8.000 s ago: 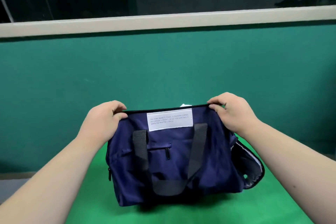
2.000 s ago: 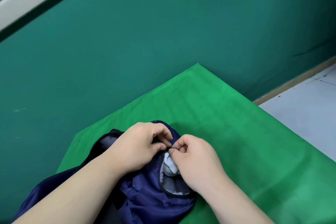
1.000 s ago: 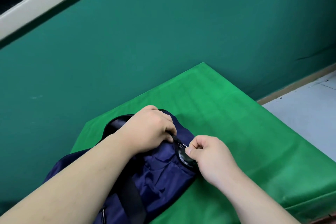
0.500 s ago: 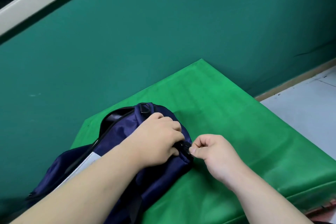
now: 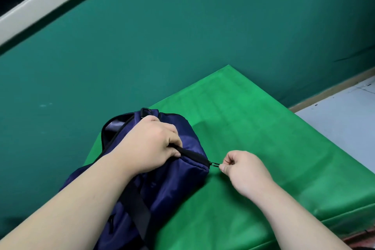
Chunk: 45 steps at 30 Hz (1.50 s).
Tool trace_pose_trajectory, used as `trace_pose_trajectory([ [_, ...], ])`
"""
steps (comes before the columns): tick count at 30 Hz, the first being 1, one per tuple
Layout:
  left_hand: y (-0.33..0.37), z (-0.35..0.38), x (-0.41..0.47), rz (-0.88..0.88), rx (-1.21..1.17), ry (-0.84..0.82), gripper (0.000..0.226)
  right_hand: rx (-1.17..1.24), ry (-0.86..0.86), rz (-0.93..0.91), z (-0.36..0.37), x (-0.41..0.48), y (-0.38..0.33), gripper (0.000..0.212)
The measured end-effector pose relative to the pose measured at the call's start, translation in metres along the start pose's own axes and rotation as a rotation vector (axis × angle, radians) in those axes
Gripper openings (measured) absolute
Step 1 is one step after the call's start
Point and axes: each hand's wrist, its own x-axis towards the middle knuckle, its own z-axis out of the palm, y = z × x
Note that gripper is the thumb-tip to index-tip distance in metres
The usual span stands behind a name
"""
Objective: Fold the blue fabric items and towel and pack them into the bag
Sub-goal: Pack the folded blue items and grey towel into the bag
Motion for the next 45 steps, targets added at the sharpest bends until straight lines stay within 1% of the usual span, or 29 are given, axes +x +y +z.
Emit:
trace_pose_trajectory([
  [3, 0.008, 0.005, -0.002, 0.006, 0.038, 0.024, 0.013, -0.030, 0.004, -0.005, -0.001, 0.000, 0.000, 0.022],
  [5, 0.018, 0.014, -0.003, 0.041, 0.060, 0.026, 0.013, -0.040, 0.048, -0.042, -0.002, -0.005, 0.000, 0.016],
  [6, 0.023, 0.019, -0.004, 0.065, 0.051, 0.027, 0.014, -0.039, 0.077, -0.069, -0.003, -0.009, 0.000, 0.014],
  [8, 0.029, 0.024, -0.010, 0.095, -0.009, 0.028, 0.019, -0.014, 0.133, -0.126, -0.001, -0.020, -0.002, 0.016],
  [11, 0.030, 0.019, -0.033, 0.096, -0.099, 0.047, 0.031, 0.042, 0.179, -0.195, 0.004, -0.038, -0.010, 0.012],
  [15, 0.013, 0.005, -0.085, 0.050, -0.164, 0.166, 0.026, 0.211, 0.167, -0.235, 0.015, -0.054, -0.041, 0.018],
  [17, 0.001, -0.001, -0.117, 0.010, -0.184, 0.221, 0.024, 0.218, 0.135, -0.300, 0.024, -0.062, -0.067, 0.020],
  [19, -0.012, -0.005, -0.151, -0.055, -0.186, 0.272, 0.023, 0.184, 0.101, -0.391, 0.035, -0.071, -0.098, 0.016],
  [23, -0.043, -0.005, -0.228, -0.255, -0.241, 0.372, 0.025, 0.072, 0.016, -0.568, 0.062, -0.092, -0.167, 0.015],
  [26, -0.073, 0.003, -0.292, -0.484, -0.344, 0.450, 0.030, -0.062, -0.058, -0.695, 0.094, -0.105, -0.214, 0.014],
  [29, -0.098, 0.018, -0.341, -0.651, -0.395, 0.447, 0.036, -0.224, -0.098, -0.819, 0.133, -0.111, -0.254, 0.009],
  [32, -0.114, 0.036, -0.368, -0.748, -0.458, 0.419, 0.036, -0.398, -0.131, -0.891, 0.174, -0.114, -0.285, 0.015],
  [35, -0.125, 0.059, -0.384, -0.791, -0.511, 0.409, 0.044, -0.586, -0.120, -0.935, 0.212, -0.110, -0.308, 0.025],
  [38, -0.135, 0.079, -0.394, -0.788, -0.559, 0.416, 0.044, -0.804, -0.077, -0.974, 0.246, -0.101, -0.324, 0.036],
  [40, -0.140, 0.090, -0.397, -0.793, -0.578, 0.416, 0.044, -0.929, -0.054, -0.994, 0.264, -0.095, -0.332, 0.039],
  [41, -0.142, 0.095, -0.398, -0.791, -0.587, 0.413, 0.043, -0.978, -0.049, -0.995, 0.271, -0.094, -0.336, 0.037],
  [44, -0.149, 0.105, -0.395, -0.777, -0.613, 0.414, 0.044, -1.101, -0.050, -0.988, 0.286, -0.087, -0.342, 0.018],
  [45, -0.151, 0.108, -0.394, -0.781, -0.627, 0.420, 0.045, -1.127, -0.053, -0.984, 0.288, -0.085, -0.342, 0.018],
])
